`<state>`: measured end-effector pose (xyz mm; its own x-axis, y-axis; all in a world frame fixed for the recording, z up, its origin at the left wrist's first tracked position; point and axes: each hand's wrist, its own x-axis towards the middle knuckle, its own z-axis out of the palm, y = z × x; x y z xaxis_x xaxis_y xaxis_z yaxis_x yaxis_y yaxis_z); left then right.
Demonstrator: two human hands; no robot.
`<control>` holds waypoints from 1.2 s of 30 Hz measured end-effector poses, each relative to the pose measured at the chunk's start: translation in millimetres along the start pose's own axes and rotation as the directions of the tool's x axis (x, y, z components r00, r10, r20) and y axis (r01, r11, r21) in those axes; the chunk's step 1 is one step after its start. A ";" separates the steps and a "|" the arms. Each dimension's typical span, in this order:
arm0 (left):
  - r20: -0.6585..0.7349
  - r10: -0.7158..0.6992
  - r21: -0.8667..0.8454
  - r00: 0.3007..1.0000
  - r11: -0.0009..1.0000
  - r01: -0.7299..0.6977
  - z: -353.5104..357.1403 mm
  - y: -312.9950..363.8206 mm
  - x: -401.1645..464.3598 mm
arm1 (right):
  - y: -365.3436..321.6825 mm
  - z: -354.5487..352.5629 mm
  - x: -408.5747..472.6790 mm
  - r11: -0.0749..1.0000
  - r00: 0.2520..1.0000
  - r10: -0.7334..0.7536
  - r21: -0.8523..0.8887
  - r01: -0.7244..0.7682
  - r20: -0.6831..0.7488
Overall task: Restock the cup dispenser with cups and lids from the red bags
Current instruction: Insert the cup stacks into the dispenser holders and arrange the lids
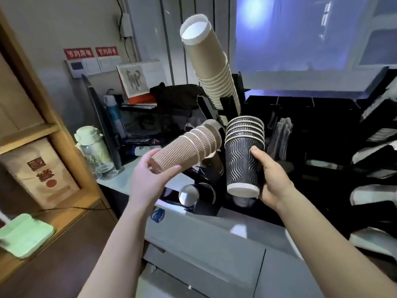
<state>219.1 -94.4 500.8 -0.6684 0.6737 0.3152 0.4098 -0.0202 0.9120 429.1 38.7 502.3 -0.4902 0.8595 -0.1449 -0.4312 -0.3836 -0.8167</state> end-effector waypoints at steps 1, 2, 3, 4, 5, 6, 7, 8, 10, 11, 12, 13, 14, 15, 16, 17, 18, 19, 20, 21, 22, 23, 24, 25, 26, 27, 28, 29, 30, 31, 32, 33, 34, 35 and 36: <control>0.001 0.022 0.028 1.000 0.999 -0.022 -3.0 -1.5 8.0 | 2.8 1.8 2.9 1.000 1.000 -0.010 -0.007 0.010 -0.022; 0.006 0.048 0.054 0.999 0.997 -0.049 -5.5 -2.2 14.9 | 5.7 3.6 5.2 1.000 0.999 -0.019 -0.012 0.018 -0.045; 0.016 0.079 0.076 0.997 0.994 -0.080 -8.0 -3.0 21.1 | 9.1 5.1 6.7 1.000 0.997 -0.026 -0.017 0.025 -0.067; 0.024 0.112 0.092 0.993 0.989 -0.114 -10.8 -3.5 26.7 | 12.4 6.9 7.4 0.999 0.996 -0.036 -0.019 0.034 -0.082; 0.029 0.141 0.104 0.990 0.984 -0.143 -13.2 -3.9 33.1 | 15.1 9.1 7.4 0.999 0.994 -0.051 -0.017 0.049 -0.094; 0.032 0.160 0.114 0.987 0.980 -0.162 -15.1 -3.8 40.1 | 17.4 11.9 7.0 0.998 0.992 -0.068 -0.009 0.068 -0.105; 0.042 0.174 0.119 0.984 0.977 -0.178 -16.3 -2.3 47.4 | 19.2 14.6 6.1 0.996 0.990 -0.084 0.002 0.085 -0.117; 0.063 0.191 0.124 0.980 0.972 -0.197 -15.8 0.6 55.0 | 20.6 16.8 5.3 0.995 0.987 -0.099 0.009 0.100 -0.128; 0.140 0.240 0.158 0.961 0.952 -0.261 -11.9 7.1 68.9 | 22.8 22.6 2.2 0.992 0.980 -0.126 -0.003 0.127 -0.154; 0.184 0.270 0.184 0.945 0.935 -0.303 -8.9 10.4 75.0 | 24.4 26.0 -0.2 0.990 0.976 -0.141 -0.019 0.139 -0.167; 0.225 0.302 0.209 0.927 0.914 -0.348 -5.6 13.2 80.5 | 26.7 28.8 -2.4 0.989 0.972 -0.151 -0.033 0.147 -0.179; 0.258 0.325 0.228 0.910 0.895 -0.384 -2.3 14.7 85.8 | 29.8 31.1 -5.3 0.988 0.969 -0.154 -0.041 0.148 -0.193; 0.284 0.336 0.234 0.898 0.884 -0.404 1.1 14.7 90.6 | 33.3 33.2 -8.3 0.988 0.966 -0.155 -0.040 0.150 -0.209; 0.304 0.337 0.225 0.891 0.883 -0.411 4.2 13.8 94.6 | 37.4 33.9 -11.5 0.986 0.960 -0.166 -0.038 0.161 -0.225; 0.326 0.342 0.209 0.881 0.883 -0.420 7.8 12.5 97.5 | 41.3 33.3 -14.8 0.983 0.953 -0.182 -0.041 0.177 -0.240; 0.353 0.357 0.194 0.865 0.876 -0.441 11.8 11.0 99.2 | 45.1 31.9 -18.7 0.980 0.947 -0.201 -0.049 0.195 -0.252; 0.381 0.376 0.187 0.844 0.863 -0.469 15.8 9.2 100.0 | 49.1 30.5 -22.9 0.977 0.942 -0.213 -0.058 0.205 -0.259; 0.406 0.396 0.186 0.823 0.847 -0.499 19.3 7.6 99.8 | 53.5 29.9 -27.6 0.976 0.941 -0.217 -0.057 0.209 -0.259; 0.424 0.415 0.184 0.805 0.831 -0.525 22.0 6.6 100.1 | 58.3 29.0 -32.4 0.976 0.941 -0.218 -0.043 0.214 -0.259; 0.435 0.428 0.181 0.792 0.820 -0.543 23.8 6.1 100.5 | 62.3 27.9 -37.3 0.976 0.942 -0.213 -0.024 0.214 -0.261; 0.441 0.440 0.177 0.782 0.812 -0.557 24.5 6.1 102.1 | 65.2 26.6 -41.5 0.976 0.942 -0.211 -0.003 0.217 -0.262; 0.441 0.452 0.177 0.775 0.803 -0.569 24.3 6.5 104.2 | 67.1 26.6 -45.6 0.976 0.943 -0.207 0.014 0.218 -0.259; 0.436 0.463 0.181 0.771 0.795 -0.579 23.6 6.8 107.2 | 68.0 26.6 -48.5 0.975 0.945 -0.206 0.028 0.220 -0.253; 0.429 0.472 0.184 0.770 0.789 -0.587 23.0 6.8 110.1 | 68.3 27.6 -51.0 0.975 0.948 -0.203 0.034 0.218 -0.246; 0.427 0.475 0.187 0.769 0.786 -0.590 22.9 6.7 112.8 | 67.9 29.2 -52.5 0.976 0.951 -0.201 0.034 0.215 -0.237; 0.434 0.471 0.192 0.768 0.784 -0.590 23.5 6.6 114.7 | 67.1 31.3 -53.9 0.976 0.950 -0.202 0.034 0.216 -0.238; 0.449 0.462 0.198 0.765 0.784 -0.589 24.6 6.5 115.4 | 66.3 32.9 -54.7 0.976 0.950 -0.201 0.033 0.215 -0.239; 0.467 0.453 0.200 0.759 0.783 -0.590 26.1 6.8 115.3 | 65.2 34.7 -55.5 0.976 0.949 -0.201 0.031 0.215 -0.243; 0.482 0.450 0.195 0.752 0.781 -0.593 28.1 7.4 115.2 | 64.3 36.6 -56.5 0.976 0.946 -0.203 0.027 0.216 -0.252; 0.494 0.451 0.190 0.743 0.778 -0.599 30.1 8.6 115.1 | 63.6 38.0 -57.1 0.976 0.942 -0.203 0.023 0.216 -0.266; 0.506 0.452 0.191 0.734 0.771 -0.607 31.4 10.1 115.6 | 63.3 38.3 -57.5 0.978 0.939 -0.196 0.019 0.210 -0.282; 0.518 0.453 0.199 0.726 0.761 -0.617 31.8 11.6 116.1 | 63.1 38.3 -57.8 0.980 0.937 -0.186 0.016 0.199 -0.296; 0.530 0.450 0.210 0.719 0.751 -0.626 31.2 13.2 117.3 | 63.0 39.1 -58.7 0.982 0.937 -0.177 0.013 0.189 -0.302; 0.542 0.445 0.223 0.713 0.742 -0.632 29.7 14.5 118.9 | 62.9 39.5 -59.7 0.984 0.937 -0.168 0.010 0.179 -0.307; 0.555 0.434 0.235 0.709 0.736 -0.635 27.8 15.4 121.0 | 62.9 39.2 -60.3 0.986 0.936 -0.158 0.007 0.169 -0.313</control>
<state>161.8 7.3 545.7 0.0485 0.8792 0.4740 0.8715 -0.2691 0.4100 401.9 -50.5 481.5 -0.1537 0.9713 -0.1814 -0.5130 -0.2354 -0.8255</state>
